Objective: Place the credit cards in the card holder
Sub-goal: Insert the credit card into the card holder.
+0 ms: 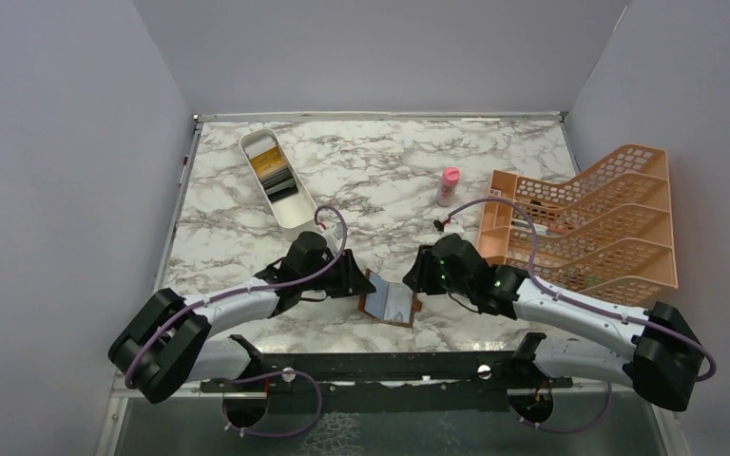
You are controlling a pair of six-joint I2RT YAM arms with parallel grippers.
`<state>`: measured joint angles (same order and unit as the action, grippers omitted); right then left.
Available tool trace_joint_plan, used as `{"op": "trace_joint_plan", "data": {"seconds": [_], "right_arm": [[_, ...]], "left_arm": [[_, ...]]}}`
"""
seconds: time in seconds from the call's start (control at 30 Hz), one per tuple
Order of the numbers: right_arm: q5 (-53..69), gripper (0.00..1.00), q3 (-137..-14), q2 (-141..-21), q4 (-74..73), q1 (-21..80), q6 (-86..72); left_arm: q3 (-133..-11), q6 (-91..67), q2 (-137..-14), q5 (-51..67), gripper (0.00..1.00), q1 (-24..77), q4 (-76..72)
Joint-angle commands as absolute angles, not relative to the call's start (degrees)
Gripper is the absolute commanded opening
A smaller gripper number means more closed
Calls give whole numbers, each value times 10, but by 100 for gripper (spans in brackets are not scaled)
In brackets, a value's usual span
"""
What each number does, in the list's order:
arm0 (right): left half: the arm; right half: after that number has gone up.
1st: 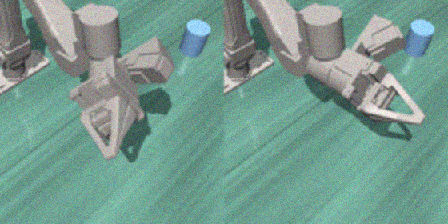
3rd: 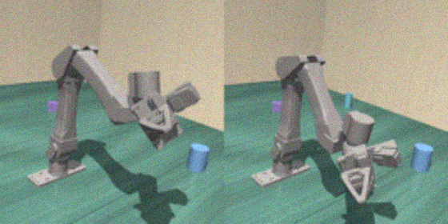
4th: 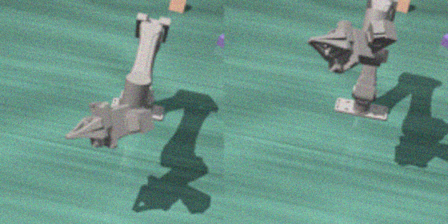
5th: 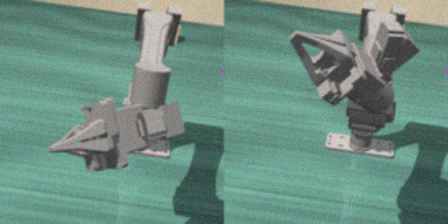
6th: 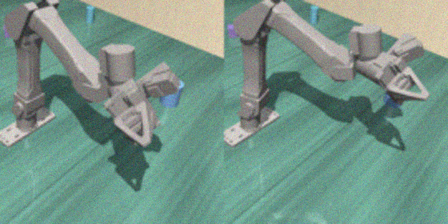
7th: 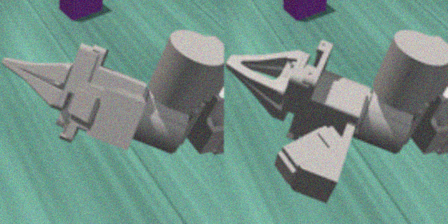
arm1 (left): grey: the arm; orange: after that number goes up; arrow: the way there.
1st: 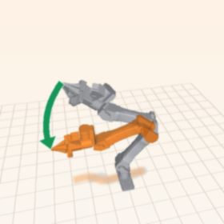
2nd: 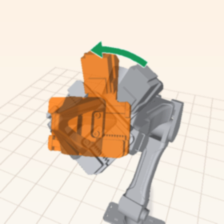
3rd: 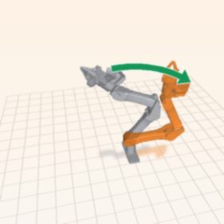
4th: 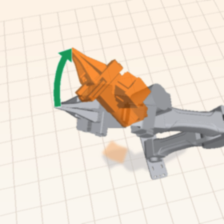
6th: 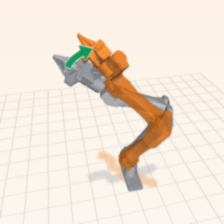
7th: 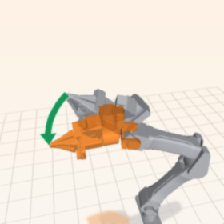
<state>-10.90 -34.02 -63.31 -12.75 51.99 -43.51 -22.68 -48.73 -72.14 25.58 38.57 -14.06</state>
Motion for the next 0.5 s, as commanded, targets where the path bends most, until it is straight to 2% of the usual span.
{"op": "trace_joint_plan", "data": {"seconds": [0.0,0.27,0.37,0.47], "right_arm": [[-22,40,-335,-628,-90,517,-453],[28,37,-315,-693,-16,517,-467],[43,36,-309,-710,5,517,-475],[62,37,-301,-714,30,517,-489]], "left_arm": [[-224,-502,-694,270,36,392,-174],[-224,-502,-713,271,6,404,-183],[-224,-504,-713,265,1,407,-183],[-223,-507,-711,257,0,411,-183]]}}
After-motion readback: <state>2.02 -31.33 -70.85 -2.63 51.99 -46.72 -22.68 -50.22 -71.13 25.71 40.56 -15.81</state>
